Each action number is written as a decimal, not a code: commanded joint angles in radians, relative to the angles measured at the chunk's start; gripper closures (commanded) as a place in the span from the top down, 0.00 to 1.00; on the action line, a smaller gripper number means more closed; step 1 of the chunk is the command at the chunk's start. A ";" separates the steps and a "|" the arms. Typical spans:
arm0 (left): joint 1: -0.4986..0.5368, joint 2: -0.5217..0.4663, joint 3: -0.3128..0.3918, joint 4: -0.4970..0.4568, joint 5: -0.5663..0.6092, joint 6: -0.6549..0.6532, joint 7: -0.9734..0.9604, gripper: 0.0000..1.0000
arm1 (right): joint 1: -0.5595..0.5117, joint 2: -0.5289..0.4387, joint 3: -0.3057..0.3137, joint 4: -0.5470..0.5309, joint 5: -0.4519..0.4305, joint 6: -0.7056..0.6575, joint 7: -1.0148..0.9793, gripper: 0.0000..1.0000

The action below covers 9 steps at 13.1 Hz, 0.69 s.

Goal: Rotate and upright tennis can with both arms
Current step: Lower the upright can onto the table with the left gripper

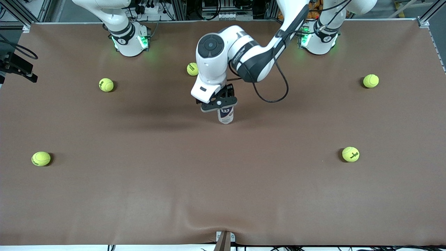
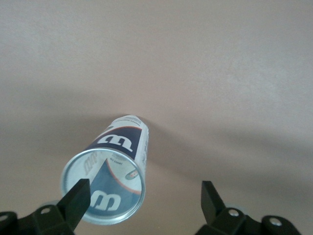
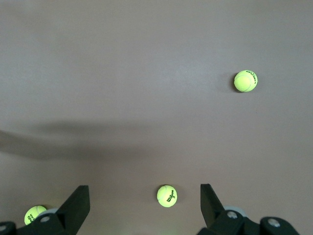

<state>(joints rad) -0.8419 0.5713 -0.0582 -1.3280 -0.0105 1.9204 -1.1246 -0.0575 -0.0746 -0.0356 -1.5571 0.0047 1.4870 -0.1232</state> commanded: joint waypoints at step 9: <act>0.204 -0.183 0.003 -0.005 -0.005 -0.149 0.141 1.00 | -0.010 0.004 0.003 0.012 -0.002 -0.001 0.007 1.00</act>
<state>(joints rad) -0.6755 0.4122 -0.0502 -1.3217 -0.0108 1.7901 -1.0452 -0.0589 -0.0746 -0.0370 -1.5571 0.0047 1.4889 -0.1232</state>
